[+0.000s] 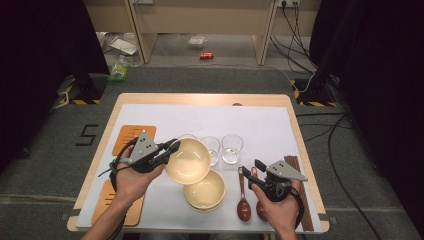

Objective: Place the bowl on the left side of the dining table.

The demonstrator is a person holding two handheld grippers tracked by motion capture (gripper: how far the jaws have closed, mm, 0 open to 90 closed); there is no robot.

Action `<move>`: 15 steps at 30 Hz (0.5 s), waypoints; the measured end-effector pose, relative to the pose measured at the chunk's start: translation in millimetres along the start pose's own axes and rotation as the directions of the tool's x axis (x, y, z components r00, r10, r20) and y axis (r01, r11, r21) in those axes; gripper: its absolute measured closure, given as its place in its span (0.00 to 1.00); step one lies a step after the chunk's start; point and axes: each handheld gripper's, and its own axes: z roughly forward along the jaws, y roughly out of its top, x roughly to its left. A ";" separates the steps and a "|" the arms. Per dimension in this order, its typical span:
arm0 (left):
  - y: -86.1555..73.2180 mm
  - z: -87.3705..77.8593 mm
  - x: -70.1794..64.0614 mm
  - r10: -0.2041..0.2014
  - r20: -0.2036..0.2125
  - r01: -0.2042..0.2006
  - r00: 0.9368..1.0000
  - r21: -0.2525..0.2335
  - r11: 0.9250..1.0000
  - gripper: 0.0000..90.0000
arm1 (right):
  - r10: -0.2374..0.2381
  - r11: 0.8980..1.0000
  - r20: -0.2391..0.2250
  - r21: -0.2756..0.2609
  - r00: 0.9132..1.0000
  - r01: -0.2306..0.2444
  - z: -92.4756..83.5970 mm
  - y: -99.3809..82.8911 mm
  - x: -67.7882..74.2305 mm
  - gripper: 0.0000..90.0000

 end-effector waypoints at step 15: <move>1.7 -4.0 7.3 -0.018 -0.016 0.018 1.000 -0.001 1.000 0.92 | -0.001 1.000 0.001 0.003 1.000 0.001 0.2 -0.3 -0.3 0.53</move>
